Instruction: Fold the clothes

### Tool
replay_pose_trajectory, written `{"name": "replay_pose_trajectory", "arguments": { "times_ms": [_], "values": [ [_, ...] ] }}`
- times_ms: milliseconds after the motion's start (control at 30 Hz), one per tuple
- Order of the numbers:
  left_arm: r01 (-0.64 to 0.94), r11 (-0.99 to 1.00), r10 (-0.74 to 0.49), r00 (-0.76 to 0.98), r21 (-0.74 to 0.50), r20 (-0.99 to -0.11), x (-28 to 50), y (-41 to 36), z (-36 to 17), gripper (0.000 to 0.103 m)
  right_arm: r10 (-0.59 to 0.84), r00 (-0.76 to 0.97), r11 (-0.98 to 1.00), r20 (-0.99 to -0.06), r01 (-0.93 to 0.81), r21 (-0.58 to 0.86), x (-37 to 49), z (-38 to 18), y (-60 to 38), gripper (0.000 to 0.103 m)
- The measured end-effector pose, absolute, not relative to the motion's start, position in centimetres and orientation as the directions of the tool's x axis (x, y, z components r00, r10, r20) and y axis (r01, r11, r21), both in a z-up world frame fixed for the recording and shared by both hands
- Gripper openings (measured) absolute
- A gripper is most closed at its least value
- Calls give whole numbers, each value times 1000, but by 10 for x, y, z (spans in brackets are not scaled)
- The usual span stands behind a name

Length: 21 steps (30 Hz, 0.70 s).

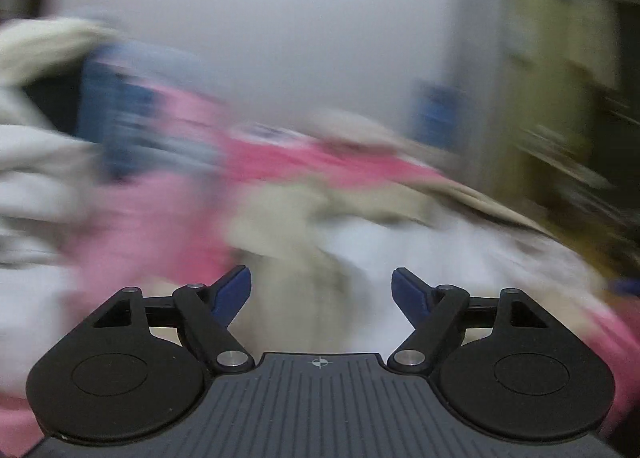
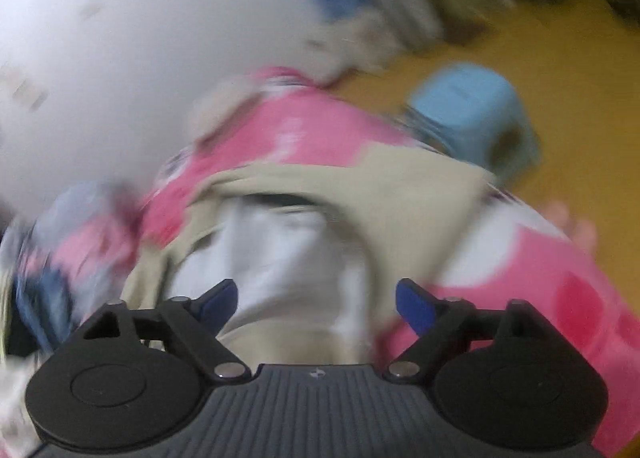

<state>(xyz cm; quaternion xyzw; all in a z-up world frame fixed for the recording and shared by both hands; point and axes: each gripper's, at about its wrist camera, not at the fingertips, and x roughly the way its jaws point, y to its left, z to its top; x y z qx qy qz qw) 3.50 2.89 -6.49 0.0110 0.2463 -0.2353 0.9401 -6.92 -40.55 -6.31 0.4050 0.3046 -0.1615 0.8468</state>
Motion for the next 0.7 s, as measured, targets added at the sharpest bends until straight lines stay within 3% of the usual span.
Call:
{"name": "replay_pose_trajectory", "arguments": {
  "times_ms": [67,133,333,433,500,533,567,700],
  "values": [
    [584,804,-546,653,-109,-525,24,5,-73,80,-9,743,518,-669,576,632,-72,-90,-435,93],
    [654,753,-555,573,-72,-603,16,-18,-92,81,-10,734,485,-679,597,639,-66,-107,-447,93],
    [723,681,-442,532,116,-722,0,-52,-139,80,45,778,544,-627,507,669,-33,-126,-463,92],
    [732,640,-394,573,232,-719,-9,-58,-151,80,37,739,617,-673,513,597,-6,-124,-456,73],
    [728,647,-398,577,227,-713,-6,-55,-151,78,30,724,665,-689,500,555,10,-114,-457,30],
    [722,660,-399,572,208,-717,-4,-52,-151,77,27,716,687,-697,493,533,18,-110,-458,20],
    [715,674,-396,565,189,-724,0,-51,-151,76,14,732,701,-682,479,529,26,-99,-461,15],
    [700,700,-398,546,141,-737,9,-42,-150,70,-62,816,762,-575,411,501,59,-48,-470,13]
  ]
}}
